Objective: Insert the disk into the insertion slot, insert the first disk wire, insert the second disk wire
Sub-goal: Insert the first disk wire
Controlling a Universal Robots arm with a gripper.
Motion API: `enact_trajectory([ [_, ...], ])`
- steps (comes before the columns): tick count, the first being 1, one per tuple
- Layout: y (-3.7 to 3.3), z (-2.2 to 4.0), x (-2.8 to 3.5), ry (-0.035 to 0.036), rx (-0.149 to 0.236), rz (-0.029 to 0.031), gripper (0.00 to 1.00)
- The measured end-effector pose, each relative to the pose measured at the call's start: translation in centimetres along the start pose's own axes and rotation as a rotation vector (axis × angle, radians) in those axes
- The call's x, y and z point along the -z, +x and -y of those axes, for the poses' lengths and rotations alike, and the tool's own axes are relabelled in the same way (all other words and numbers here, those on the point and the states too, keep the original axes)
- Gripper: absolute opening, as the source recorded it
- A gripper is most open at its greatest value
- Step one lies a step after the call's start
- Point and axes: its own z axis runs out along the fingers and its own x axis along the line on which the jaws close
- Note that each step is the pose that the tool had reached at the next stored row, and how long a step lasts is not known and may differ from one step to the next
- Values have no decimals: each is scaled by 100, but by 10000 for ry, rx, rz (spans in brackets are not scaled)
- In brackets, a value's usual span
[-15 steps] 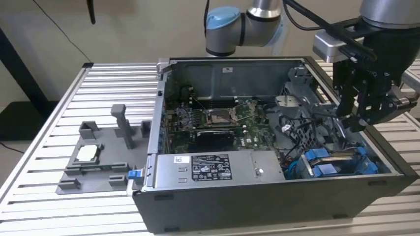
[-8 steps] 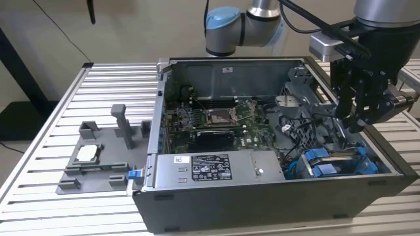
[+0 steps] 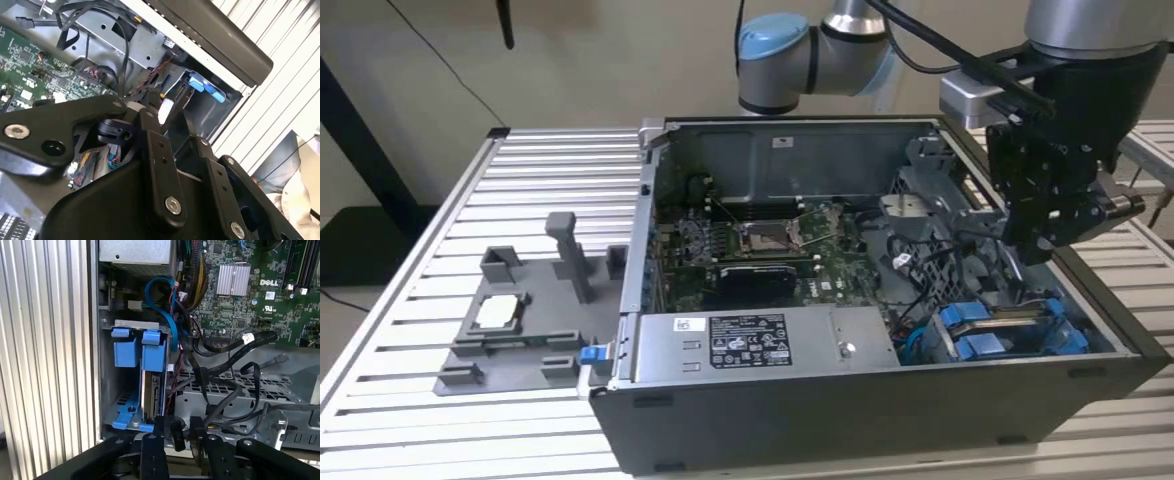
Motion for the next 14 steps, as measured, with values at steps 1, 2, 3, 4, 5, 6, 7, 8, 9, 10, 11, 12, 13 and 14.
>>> enact_trajectory([
  [1, -8, 0, -2, 9, 4, -17, 31],
  [2, -16, 0, -2, 11, 9, -40, 31],
  [3, -23, 1, -2, 10, 13, -63, 31],
  [4, -31, 1, -2, 9, 16, -81, 31],
  [5, -35, 1, -1, 9, 18, -91, 29],
  [6, -35, 1, -1, 9, 18, -91, 22],
  [7, -35, 1, -1, 9, 18, -91, 22],
  [8, -35, 1, -1, 9, 18, -92, 22],
  [9, -35, 1, -1, 9, 18, -92, 19],
  [10, -35, 1, -1, 9, 18, -92, 19],
  [11, -35, 1, -1, 9, 19, -92, 19],
  [12, -35, 1, -1, 9, 18, -93, 19],
  [13, -35, 1, -1, 9, 18, -93, 19],
  [14, -35, 1, -1, 9, 18, -93, 19],
])
